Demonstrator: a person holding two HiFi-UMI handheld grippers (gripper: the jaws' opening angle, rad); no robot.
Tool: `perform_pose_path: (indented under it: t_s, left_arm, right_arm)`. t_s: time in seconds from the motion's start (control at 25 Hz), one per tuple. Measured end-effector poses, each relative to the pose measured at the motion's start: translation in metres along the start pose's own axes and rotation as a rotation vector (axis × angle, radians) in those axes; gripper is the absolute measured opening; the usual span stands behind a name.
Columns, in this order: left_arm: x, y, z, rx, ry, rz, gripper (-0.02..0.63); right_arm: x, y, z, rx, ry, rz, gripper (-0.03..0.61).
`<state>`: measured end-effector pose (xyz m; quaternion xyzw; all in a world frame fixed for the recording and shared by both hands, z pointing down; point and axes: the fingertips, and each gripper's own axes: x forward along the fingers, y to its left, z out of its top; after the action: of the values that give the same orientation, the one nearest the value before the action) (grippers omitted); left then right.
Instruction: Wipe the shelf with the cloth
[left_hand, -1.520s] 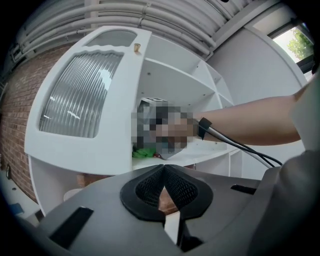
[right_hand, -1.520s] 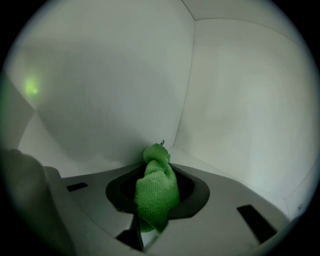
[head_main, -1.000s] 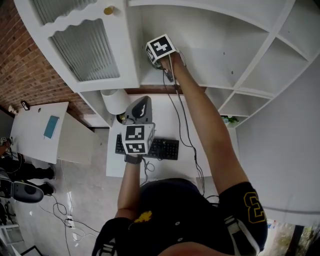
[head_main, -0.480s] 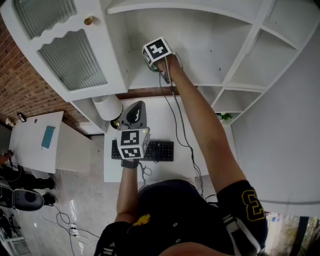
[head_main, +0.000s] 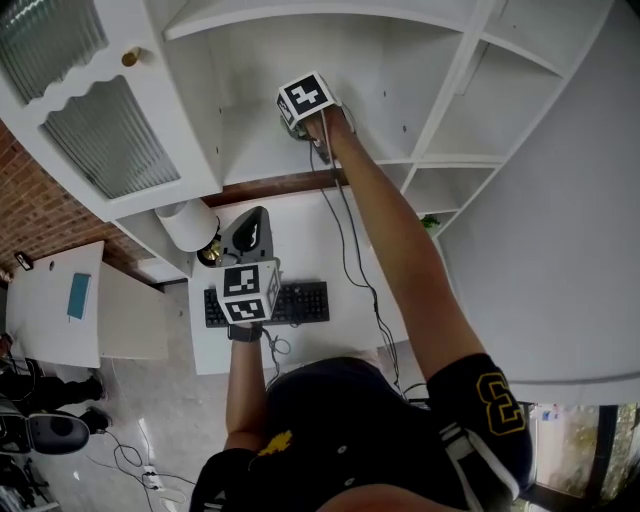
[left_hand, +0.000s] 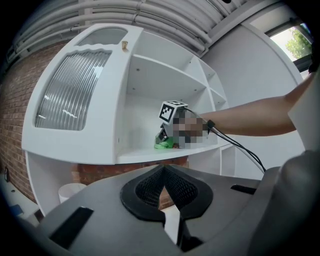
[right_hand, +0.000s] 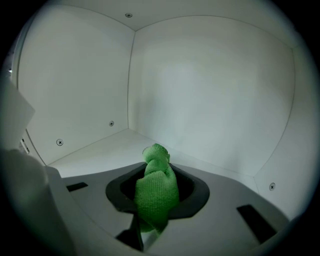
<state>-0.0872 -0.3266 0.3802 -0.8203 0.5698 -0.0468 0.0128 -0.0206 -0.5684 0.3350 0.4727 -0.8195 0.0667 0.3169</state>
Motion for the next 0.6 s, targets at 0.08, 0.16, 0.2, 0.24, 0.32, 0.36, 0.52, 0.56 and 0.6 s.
perform_pose_path:
  t_s: [0.08, 0.16, 0.2, 0.24, 0.32, 0.36, 0.52, 0.56, 0.6]
  left_arm:
    - [0.001, -0.002, 0.000, 0.005, 0.003, -0.010, 0.018]
    - [0.003, -0.002, 0.003, 0.004, -0.002, -0.016, 0.018]
    - [0.004, -0.002, 0.004, 0.003, -0.005, -0.017, 0.018]
    - [0.004, -0.003, 0.004, 0.002, -0.008, -0.019, 0.018]
    - [0.005, -0.006, 0.005, -0.002, -0.012, -0.026, 0.018]
    - [0.005, -0.008, 0.004, -0.003, -0.011, -0.031, 0.018]
    - [0.008, -0.015, 0.002, -0.004, -0.009, -0.058, 0.018]
    - [0.009, -0.017, 0.001, -0.002, -0.008, -0.066, 0.018]
    - [0.010, -0.017, -0.001, 0.000, -0.005, -0.073, 0.018]
  right_arm:
    - [-0.004, -0.013, -0.007, 0.014, 0.002, -0.022, 0.078]
    - [-0.009, -0.026, -0.013, 0.028, 0.005, -0.043, 0.078]
    - [-0.012, -0.033, -0.015, 0.034, 0.006, -0.052, 0.078]
    - [-0.014, -0.039, -0.018, 0.040, 0.008, -0.061, 0.078]
    - [-0.018, -0.051, -0.024, 0.051, 0.012, -0.079, 0.078]
    - [-0.021, -0.057, -0.028, 0.057, 0.014, -0.088, 0.078]
    - [-0.028, -0.080, -0.038, 0.084, 0.018, -0.126, 0.078]
    - [-0.030, -0.086, -0.041, 0.093, 0.020, -0.137, 0.078]
    - [-0.031, -0.091, -0.043, 0.102, 0.022, -0.149, 0.078]
